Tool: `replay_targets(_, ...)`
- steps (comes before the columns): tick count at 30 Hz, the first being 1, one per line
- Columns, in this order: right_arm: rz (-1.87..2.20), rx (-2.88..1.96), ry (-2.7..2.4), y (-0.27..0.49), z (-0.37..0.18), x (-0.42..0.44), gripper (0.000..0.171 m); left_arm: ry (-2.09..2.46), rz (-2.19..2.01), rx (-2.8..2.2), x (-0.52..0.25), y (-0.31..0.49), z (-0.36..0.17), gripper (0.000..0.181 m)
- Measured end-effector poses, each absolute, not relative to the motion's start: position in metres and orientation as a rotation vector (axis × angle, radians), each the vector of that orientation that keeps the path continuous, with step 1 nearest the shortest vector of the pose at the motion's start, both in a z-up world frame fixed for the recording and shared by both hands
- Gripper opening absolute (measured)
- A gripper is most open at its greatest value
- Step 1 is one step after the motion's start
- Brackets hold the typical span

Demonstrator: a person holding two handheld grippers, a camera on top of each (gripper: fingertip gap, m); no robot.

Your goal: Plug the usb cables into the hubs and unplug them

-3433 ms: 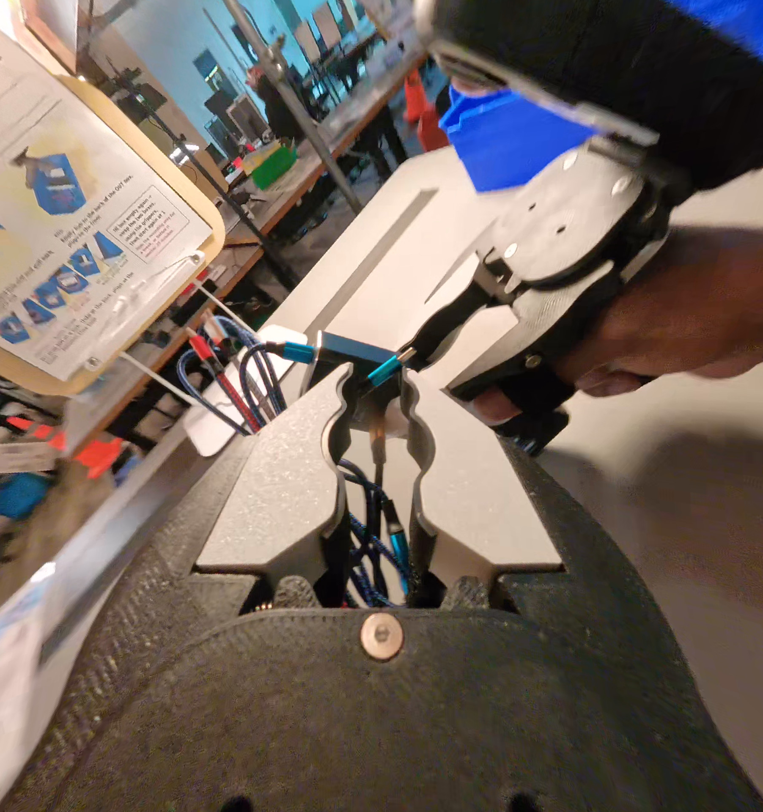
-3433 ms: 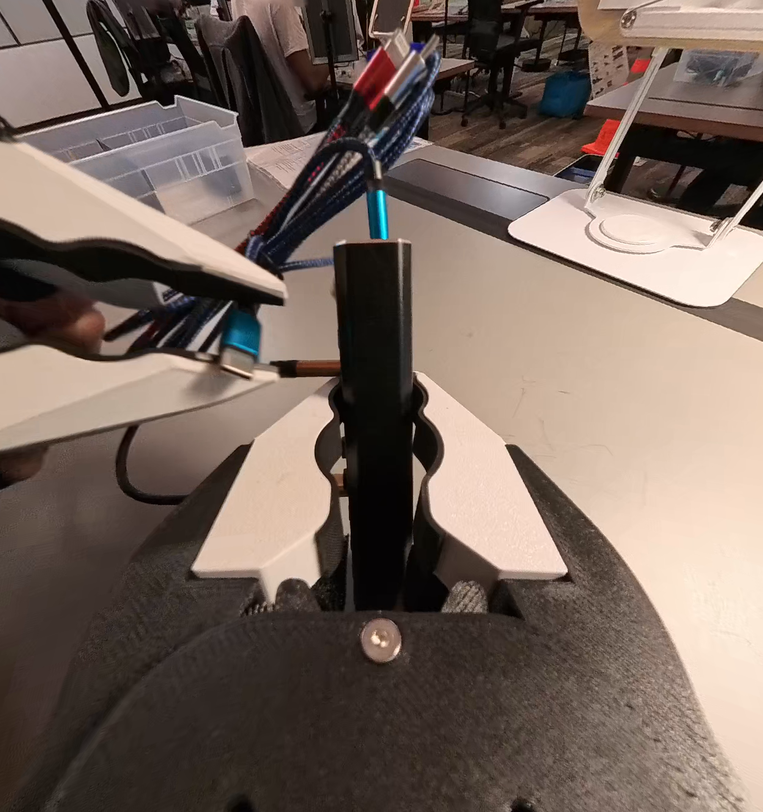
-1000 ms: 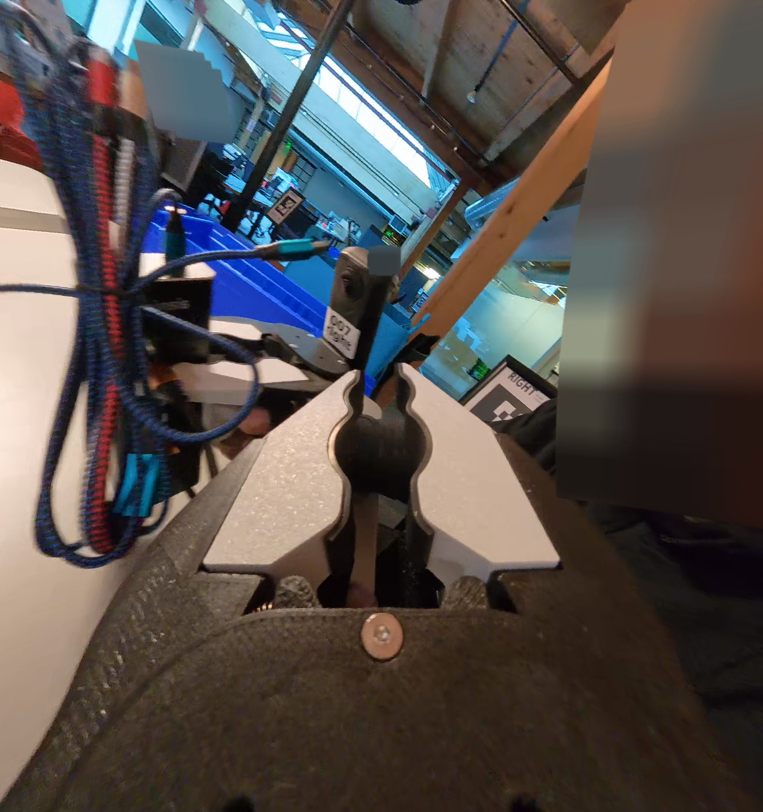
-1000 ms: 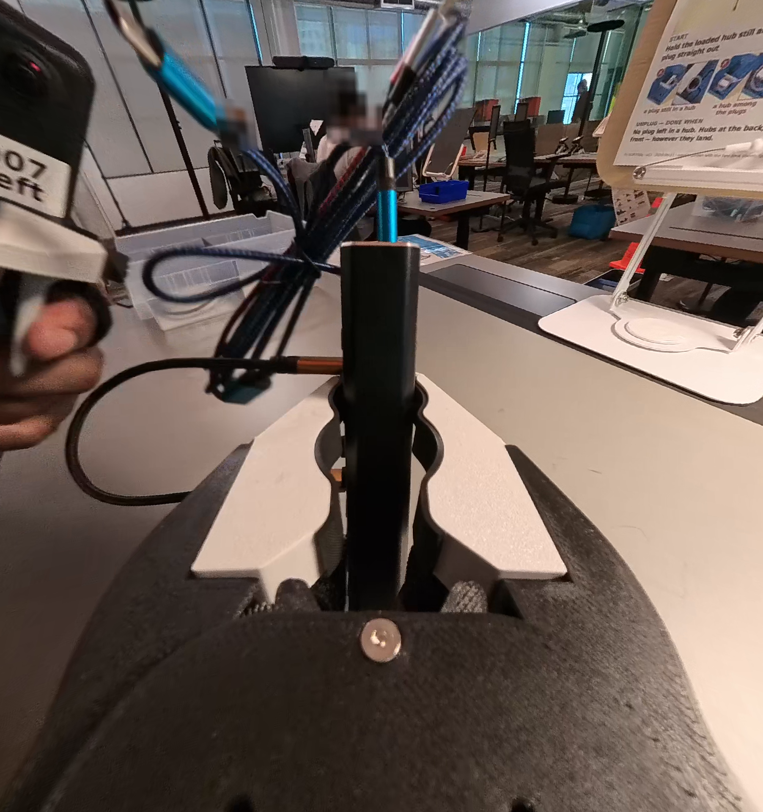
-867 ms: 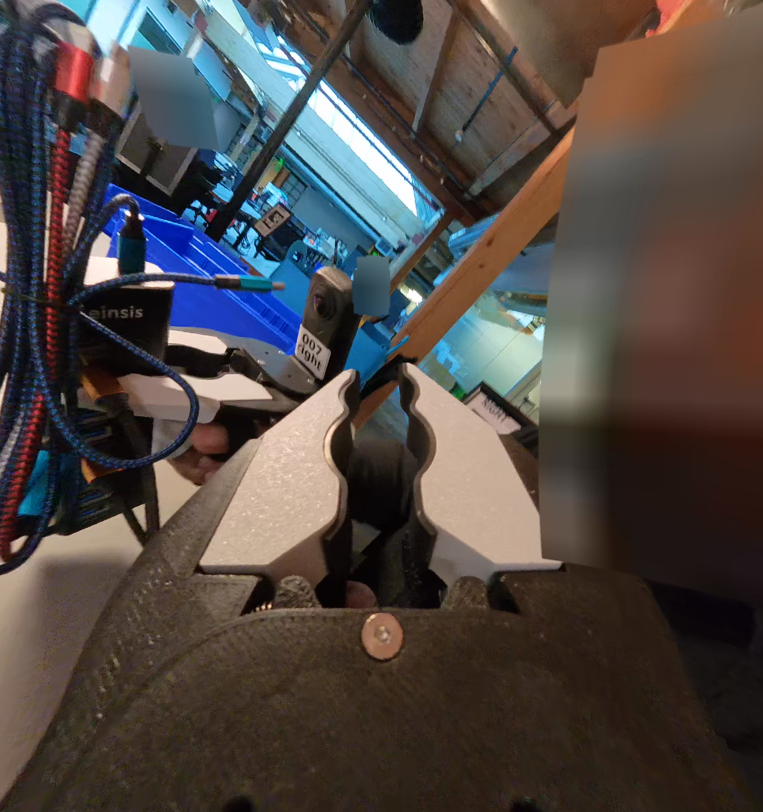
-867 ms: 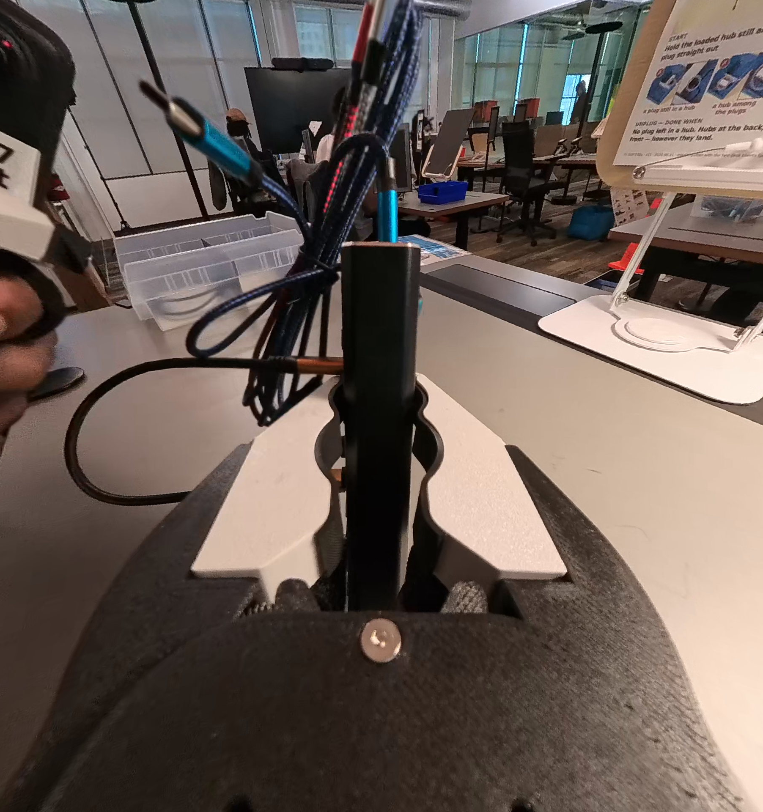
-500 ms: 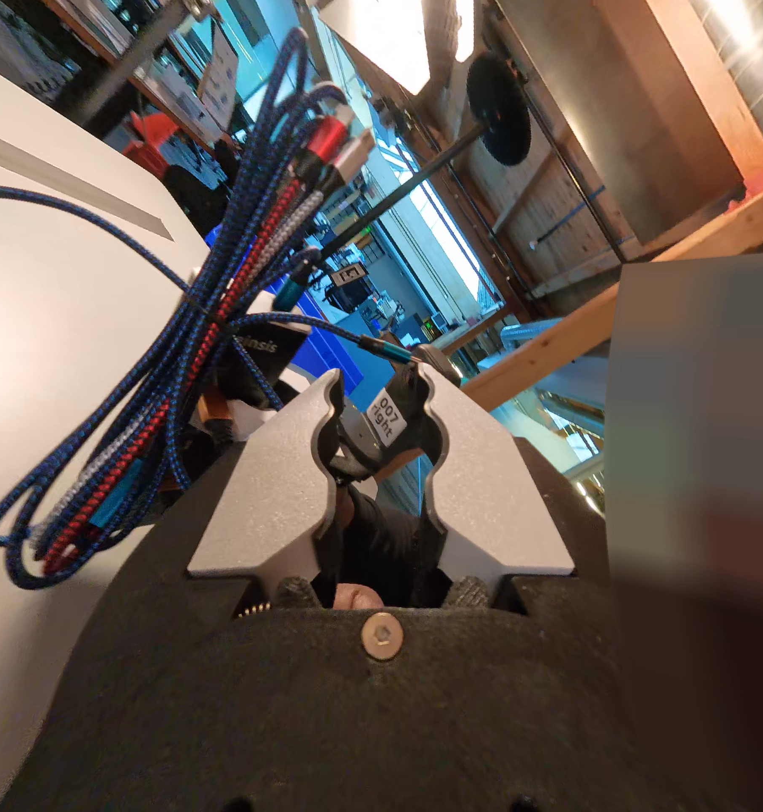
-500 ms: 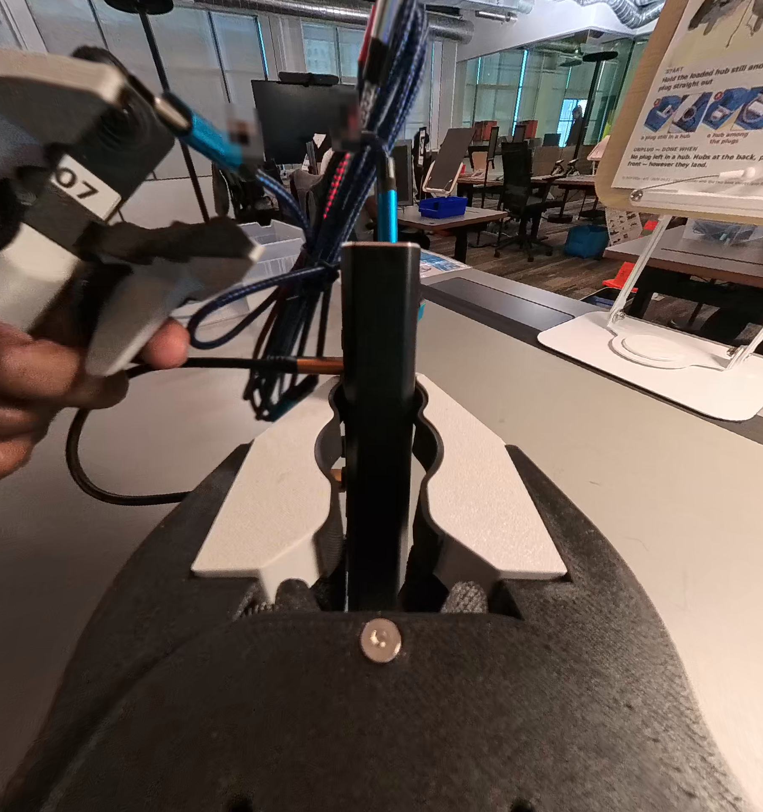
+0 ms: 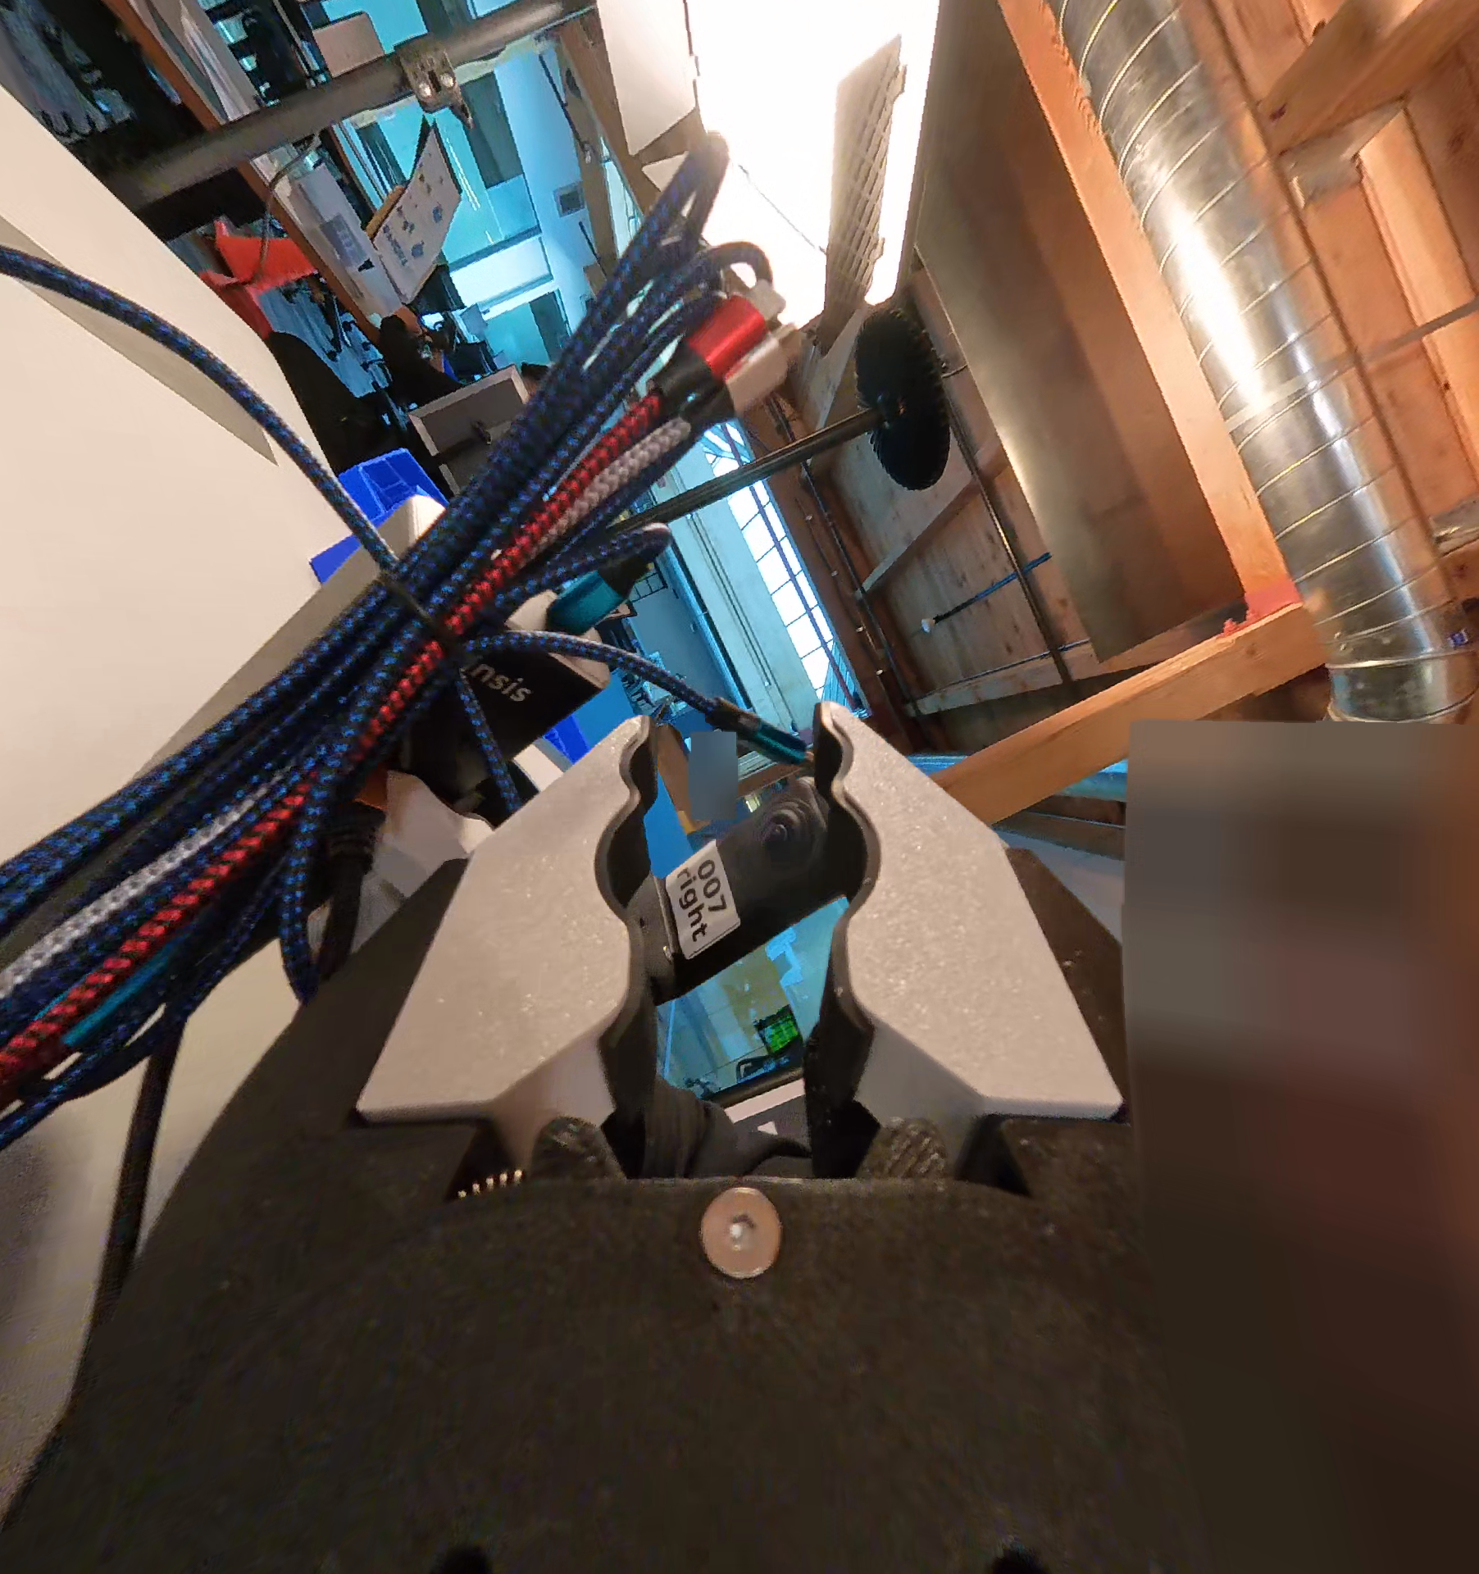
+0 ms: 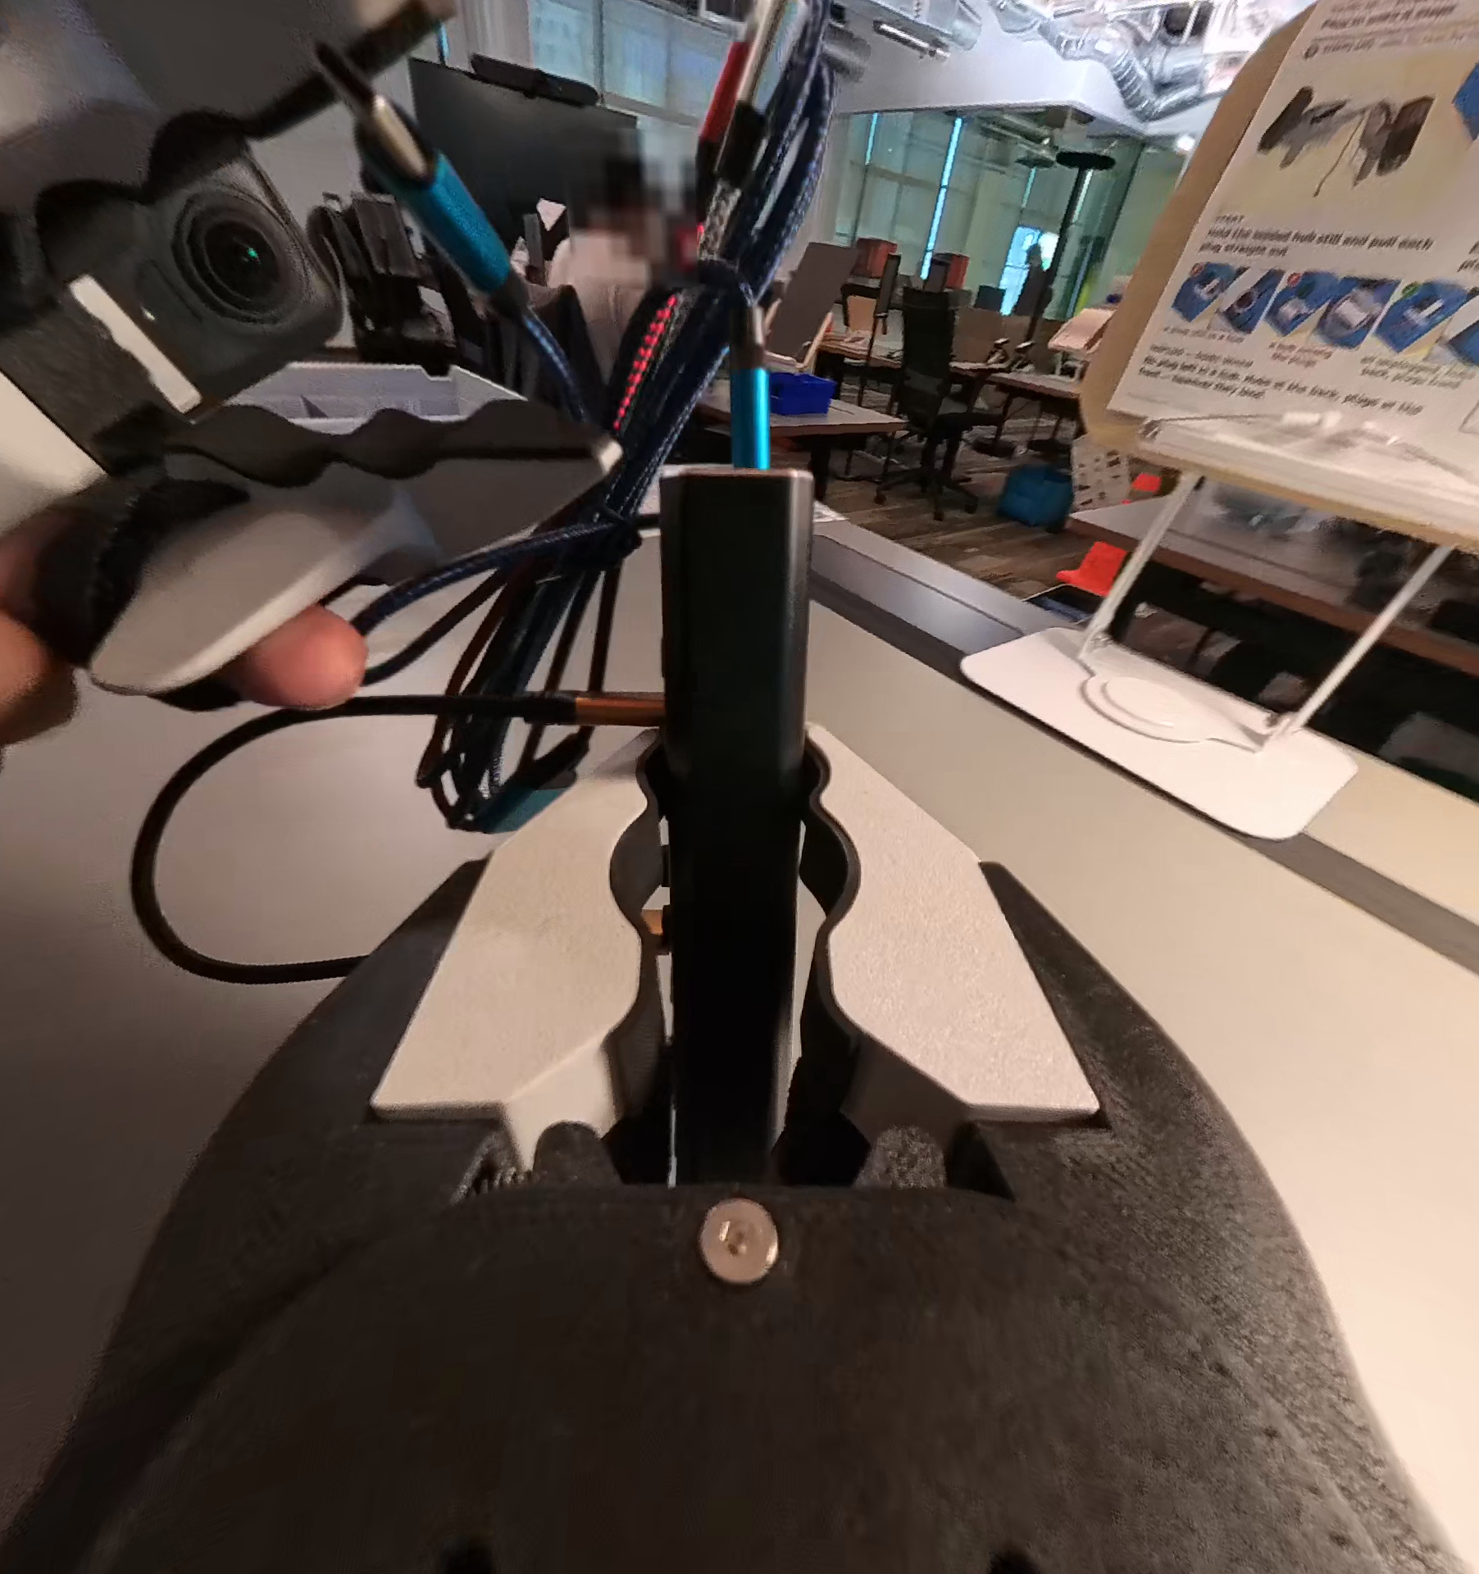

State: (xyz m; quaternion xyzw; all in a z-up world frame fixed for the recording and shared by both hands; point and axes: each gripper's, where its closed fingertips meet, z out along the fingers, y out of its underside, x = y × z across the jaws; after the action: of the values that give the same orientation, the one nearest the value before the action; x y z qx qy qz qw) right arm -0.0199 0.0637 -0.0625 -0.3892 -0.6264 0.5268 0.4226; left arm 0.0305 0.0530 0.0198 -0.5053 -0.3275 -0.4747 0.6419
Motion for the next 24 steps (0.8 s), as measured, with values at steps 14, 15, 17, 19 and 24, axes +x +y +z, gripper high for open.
replay_targets(14, 1.322, -0.956, -1.566, 0.060, -0.060, -0.018, 0.025, -0.610, -0.632, -1.314, -0.002, 0.036, 0.003, 0.013)
replay_targets(15, 1.323, -0.958, -1.567, 0.060, -0.060, -0.018, 0.025, -0.559, -0.553, -1.377, -0.001, 0.036, 0.000, 0.014)
replay_targets(17, 1.325, -0.957, -1.568, 0.060, -0.061, -0.018, 0.025, -0.437, -0.390, -1.514, 0.002, 0.037, -0.007, 0.015)
replay_targets(19, 1.327, -0.955, -1.570, 0.060, -0.061, -0.018, 0.025, -0.325, -0.251, -1.619, 0.005, 0.036, -0.011, 0.014)
replay_targets(24, 1.349, -0.952, -1.571, 0.059, -0.059, -0.017, 0.025, -0.022, 0.089, -1.757, 0.016, 0.027, -0.010, 0.015)
